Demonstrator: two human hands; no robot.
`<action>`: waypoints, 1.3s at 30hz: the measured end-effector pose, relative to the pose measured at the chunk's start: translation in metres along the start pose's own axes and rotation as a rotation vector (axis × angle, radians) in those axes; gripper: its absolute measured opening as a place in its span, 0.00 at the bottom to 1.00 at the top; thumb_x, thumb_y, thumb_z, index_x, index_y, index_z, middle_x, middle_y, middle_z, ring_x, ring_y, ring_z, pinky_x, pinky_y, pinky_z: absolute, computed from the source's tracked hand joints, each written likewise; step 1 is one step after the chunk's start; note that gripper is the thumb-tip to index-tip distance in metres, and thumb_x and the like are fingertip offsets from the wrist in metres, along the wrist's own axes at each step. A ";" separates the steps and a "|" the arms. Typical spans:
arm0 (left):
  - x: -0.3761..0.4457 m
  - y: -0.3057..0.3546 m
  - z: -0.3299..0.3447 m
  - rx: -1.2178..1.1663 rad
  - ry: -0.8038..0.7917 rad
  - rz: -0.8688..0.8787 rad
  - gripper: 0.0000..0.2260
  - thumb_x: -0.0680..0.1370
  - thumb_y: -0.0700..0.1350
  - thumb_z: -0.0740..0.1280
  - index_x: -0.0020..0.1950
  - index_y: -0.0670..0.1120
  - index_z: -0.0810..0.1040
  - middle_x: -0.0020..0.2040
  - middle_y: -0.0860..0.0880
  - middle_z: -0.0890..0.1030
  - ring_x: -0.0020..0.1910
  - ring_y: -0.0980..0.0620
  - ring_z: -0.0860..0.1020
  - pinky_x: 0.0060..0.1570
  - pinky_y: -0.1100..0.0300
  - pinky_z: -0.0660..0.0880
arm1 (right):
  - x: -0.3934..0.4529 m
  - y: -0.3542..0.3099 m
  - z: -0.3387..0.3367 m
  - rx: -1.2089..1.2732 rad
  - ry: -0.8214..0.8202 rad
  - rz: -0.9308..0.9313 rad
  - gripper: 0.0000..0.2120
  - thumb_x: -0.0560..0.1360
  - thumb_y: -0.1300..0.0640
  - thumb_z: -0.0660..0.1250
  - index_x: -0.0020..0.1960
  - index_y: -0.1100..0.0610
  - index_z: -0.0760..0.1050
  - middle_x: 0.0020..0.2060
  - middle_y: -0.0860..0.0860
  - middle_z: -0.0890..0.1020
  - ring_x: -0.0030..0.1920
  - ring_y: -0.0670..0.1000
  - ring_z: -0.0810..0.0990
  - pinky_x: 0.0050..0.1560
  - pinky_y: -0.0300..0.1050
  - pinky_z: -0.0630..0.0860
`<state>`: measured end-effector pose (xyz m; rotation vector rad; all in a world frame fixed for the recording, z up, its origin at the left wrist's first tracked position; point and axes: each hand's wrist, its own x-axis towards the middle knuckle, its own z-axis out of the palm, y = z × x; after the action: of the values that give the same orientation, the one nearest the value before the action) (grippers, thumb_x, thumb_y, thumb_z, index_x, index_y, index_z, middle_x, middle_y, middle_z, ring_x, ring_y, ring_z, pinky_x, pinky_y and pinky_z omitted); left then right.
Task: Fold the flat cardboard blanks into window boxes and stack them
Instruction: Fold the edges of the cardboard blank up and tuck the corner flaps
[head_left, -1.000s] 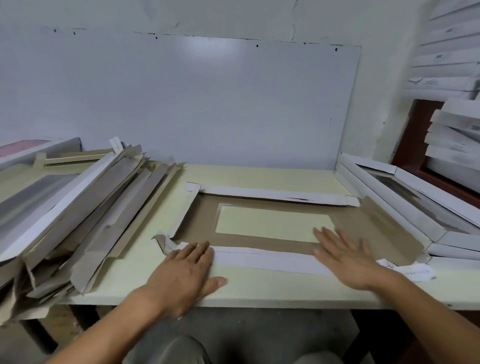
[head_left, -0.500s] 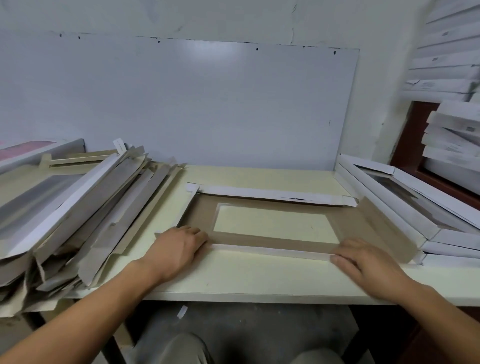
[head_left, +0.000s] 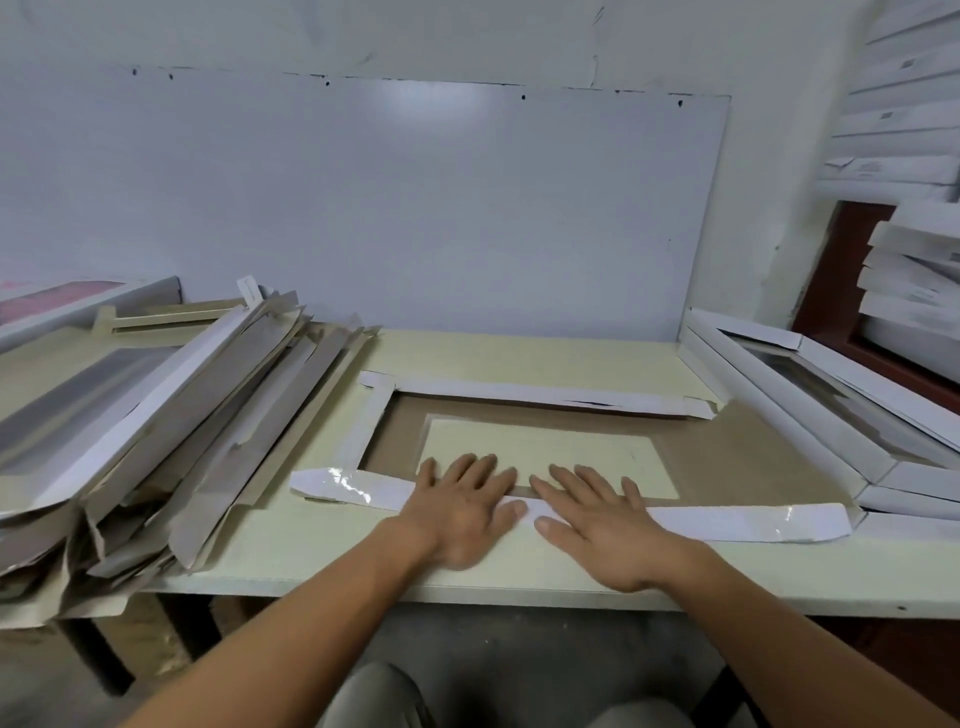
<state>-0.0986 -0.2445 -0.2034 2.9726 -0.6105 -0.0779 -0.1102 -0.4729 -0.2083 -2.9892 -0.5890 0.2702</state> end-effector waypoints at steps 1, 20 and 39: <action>0.002 0.001 0.000 -0.007 -0.072 0.012 0.31 0.79 0.68 0.39 0.80 0.58 0.46 0.81 0.55 0.46 0.79 0.52 0.43 0.75 0.40 0.42 | 0.002 0.000 0.001 0.004 -0.021 0.012 0.32 0.75 0.28 0.34 0.77 0.34 0.35 0.78 0.38 0.39 0.78 0.46 0.34 0.75 0.62 0.35; -0.045 0.033 -0.015 0.089 0.385 0.156 0.28 0.81 0.53 0.49 0.80 0.55 0.44 0.81 0.48 0.44 0.80 0.45 0.44 0.75 0.41 0.45 | -0.075 0.075 -0.062 0.034 -0.064 -0.061 0.16 0.80 0.45 0.62 0.38 0.51 0.65 0.34 0.45 0.70 0.34 0.43 0.67 0.38 0.40 0.65; -0.083 0.031 -0.014 0.017 0.354 0.038 0.05 0.74 0.44 0.67 0.42 0.51 0.70 0.37 0.51 0.76 0.36 0.48 0.74 0.32 0.56 0.69 | -0.017 -0.024 -0.076 0.360 -0.274 -0.169 0.29 0.64 0.27 0.69 0.57 0.44 0.78 0.49 0.37 0.81 0.49 0.38 0.79 0.57 0.39 0.74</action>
<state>-0.1859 -0.2386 -0.1839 2.8829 -0.6187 0.4483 -0.1198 -0.4611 -0.1289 -2.5577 -0.7240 0.6973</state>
